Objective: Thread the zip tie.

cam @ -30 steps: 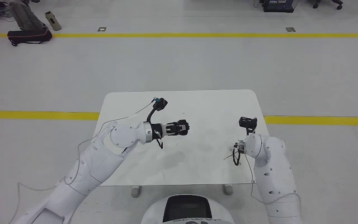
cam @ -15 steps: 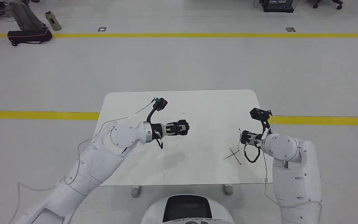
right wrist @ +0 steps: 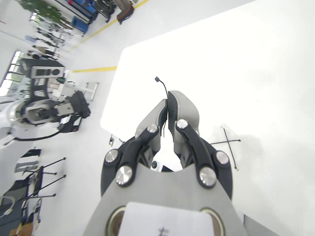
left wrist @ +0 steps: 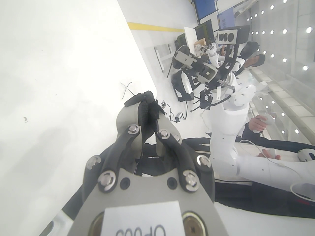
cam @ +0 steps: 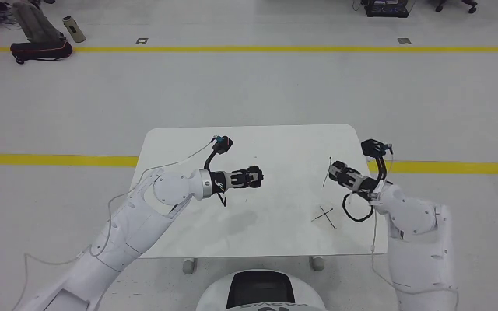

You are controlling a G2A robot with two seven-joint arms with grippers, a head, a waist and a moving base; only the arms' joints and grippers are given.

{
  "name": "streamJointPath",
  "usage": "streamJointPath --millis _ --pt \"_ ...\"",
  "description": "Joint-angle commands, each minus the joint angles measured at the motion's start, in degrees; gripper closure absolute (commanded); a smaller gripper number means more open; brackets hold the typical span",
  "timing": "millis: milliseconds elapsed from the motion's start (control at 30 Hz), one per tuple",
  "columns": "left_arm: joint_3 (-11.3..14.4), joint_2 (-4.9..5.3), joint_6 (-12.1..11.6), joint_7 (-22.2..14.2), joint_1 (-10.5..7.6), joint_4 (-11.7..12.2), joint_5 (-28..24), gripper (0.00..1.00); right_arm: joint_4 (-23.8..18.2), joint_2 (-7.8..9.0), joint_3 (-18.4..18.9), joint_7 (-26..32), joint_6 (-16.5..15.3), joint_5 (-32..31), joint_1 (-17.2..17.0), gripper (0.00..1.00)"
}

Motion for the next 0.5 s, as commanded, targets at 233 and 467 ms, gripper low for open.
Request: streamJointPath --millis 233,467 --pt "0.0 0.00 0.0 0.0 0.00 0.0 0.0 1.00 5.5 1.19 0.9 4.2 -6.4 19.3 2.1 1.00" --pt "0.0 0.00 0.0 0.0 0.00 0.0 0.0 1.00 5.5 1.19 0.9 4.2 -6.4 19.3 2.1 1.00"
